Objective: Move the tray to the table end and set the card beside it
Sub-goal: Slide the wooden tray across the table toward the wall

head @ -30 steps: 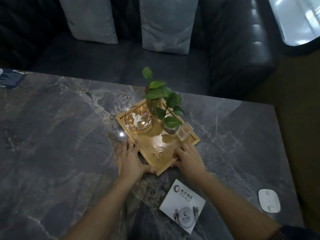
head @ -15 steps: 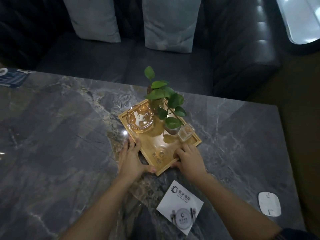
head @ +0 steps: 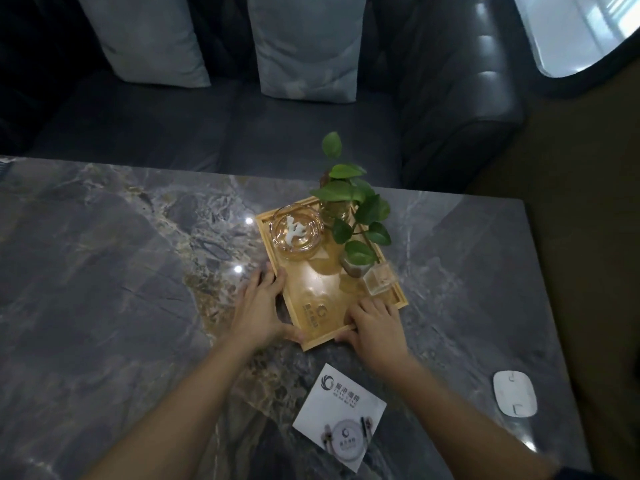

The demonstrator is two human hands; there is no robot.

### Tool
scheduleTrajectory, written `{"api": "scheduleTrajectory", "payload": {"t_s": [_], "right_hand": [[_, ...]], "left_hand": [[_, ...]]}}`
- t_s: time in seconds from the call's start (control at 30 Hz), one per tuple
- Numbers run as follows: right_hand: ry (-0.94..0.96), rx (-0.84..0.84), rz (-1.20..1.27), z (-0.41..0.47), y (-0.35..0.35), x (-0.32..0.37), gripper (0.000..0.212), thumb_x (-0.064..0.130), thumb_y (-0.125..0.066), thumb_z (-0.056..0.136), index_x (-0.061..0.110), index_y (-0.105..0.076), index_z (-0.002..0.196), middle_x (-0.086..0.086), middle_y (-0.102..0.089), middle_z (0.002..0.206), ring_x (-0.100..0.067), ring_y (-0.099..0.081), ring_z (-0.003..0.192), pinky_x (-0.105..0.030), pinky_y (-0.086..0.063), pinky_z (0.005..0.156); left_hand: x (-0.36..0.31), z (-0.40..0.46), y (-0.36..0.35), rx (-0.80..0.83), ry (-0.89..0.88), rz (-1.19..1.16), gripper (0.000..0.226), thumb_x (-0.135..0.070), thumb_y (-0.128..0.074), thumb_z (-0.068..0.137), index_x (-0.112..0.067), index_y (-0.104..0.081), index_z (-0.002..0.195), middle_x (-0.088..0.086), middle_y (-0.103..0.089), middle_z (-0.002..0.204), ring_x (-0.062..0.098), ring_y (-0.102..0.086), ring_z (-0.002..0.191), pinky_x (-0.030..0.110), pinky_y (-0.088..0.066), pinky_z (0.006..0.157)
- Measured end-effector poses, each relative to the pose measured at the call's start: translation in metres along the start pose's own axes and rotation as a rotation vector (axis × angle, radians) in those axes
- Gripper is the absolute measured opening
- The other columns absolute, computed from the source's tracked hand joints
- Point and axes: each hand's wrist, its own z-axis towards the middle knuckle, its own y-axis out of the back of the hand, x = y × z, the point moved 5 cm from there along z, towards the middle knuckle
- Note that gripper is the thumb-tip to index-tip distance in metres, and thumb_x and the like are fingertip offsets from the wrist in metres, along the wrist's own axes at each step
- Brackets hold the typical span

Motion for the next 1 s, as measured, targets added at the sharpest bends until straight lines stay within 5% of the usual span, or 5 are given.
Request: {"api": "scheduleTrajectory", "payload": {"t_s": [0.27,0.73,1.0], "right_hand": [[-0.052,-0.036,0.031,-0.008,-0.002,-0.012,0.037,0.054,-0.064,0.081,0.020,-0.060,0.095,0.003,-0.060,0.103,-0.019,-0.051,0.105,-0.034,-0.033,0.093],[-0.124,-0.028,0.038,-0.026,-0.008,-0.017,0.040,0.058,-0.055,0.086,0.020,-0.058,0.101,0.003,-0.059,0.107,-0.018,-0.050,0.107,-0.035,-0.034,0.095],[-0.108,-0.073,0.118,-0.033,-0.005,-0.019,0.026,0.047,-0.059,0.089,0.022,-0.059,0.097,0.003,-0.057,0.104,-0.018,-0.049,0.103,-0.036,-0.035,0.095]], "left_hand": [[-0.014,0.020,-0.003,0.077,-0.062,0.030,0.157,-0.066,-0.092,0.041,-0.018,-0.006,0.163,0.004,0.000,0.173,0.028,0.006,0.159,0.055,-0.012,0.128],[-0.034,0.041,-0.007,0.144,-0.145,0.109,0.153,-0.059,-0.095,0.044,-0.030,-0.003,0.162,-0.007,0.007,0.171,0.019,0.011,0.158,0.050,0.004,0.125],[-0.043,0.033,-0.004,0.151,-0.131,0.061,0.147,-0.046,-0.098,0.052,-0.026,-0.004,0.163,-0.003,0.002,0.172,0.020,0.004,0.159,0.049,-0.005,0.128]]}}
